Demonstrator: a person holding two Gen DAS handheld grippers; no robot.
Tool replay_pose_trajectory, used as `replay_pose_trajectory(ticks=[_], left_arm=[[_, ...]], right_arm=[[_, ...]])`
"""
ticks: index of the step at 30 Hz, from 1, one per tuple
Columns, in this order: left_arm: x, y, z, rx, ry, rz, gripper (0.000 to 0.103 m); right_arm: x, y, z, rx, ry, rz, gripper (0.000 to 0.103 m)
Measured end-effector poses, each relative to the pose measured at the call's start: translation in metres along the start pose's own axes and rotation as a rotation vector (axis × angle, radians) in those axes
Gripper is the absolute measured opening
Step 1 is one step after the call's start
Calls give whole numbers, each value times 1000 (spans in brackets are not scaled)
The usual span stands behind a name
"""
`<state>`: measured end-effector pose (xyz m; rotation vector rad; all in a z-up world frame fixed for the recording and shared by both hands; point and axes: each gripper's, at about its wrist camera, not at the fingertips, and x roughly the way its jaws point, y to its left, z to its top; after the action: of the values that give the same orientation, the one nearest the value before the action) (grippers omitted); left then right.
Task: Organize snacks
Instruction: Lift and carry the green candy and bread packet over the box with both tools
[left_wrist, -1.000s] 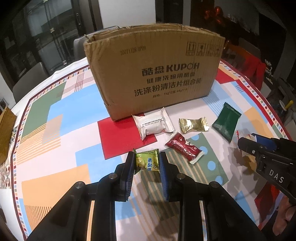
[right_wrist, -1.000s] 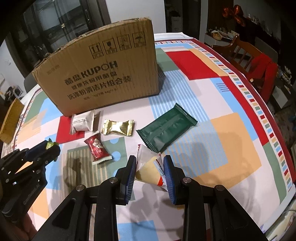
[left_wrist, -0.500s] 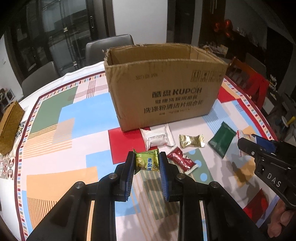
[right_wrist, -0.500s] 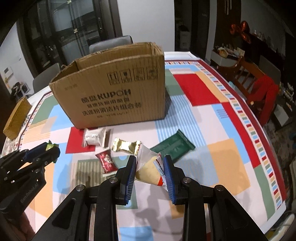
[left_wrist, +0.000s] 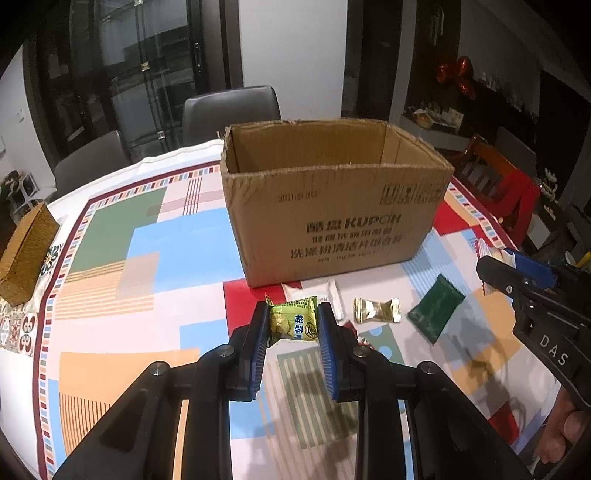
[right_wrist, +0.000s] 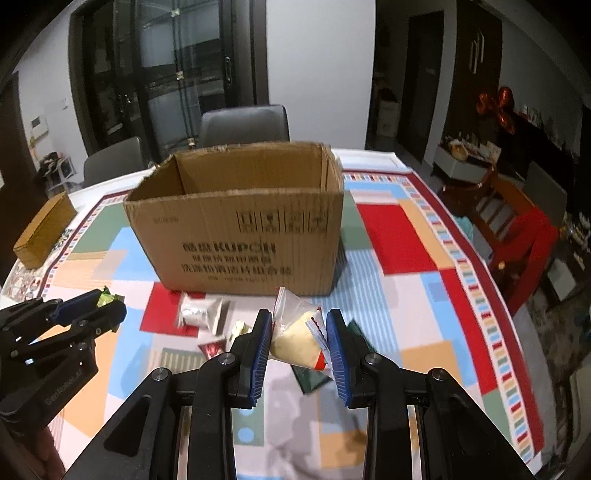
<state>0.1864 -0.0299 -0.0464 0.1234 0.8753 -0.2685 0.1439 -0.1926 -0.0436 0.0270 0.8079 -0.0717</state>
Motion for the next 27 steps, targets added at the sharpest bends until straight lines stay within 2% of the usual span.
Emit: replay_pose_trajectory(ticks=[27], left_arm=[[-26,3,69,-49,-147,7,27]], right_arm=[[-20,-2,76,-89,-188,36,32]])
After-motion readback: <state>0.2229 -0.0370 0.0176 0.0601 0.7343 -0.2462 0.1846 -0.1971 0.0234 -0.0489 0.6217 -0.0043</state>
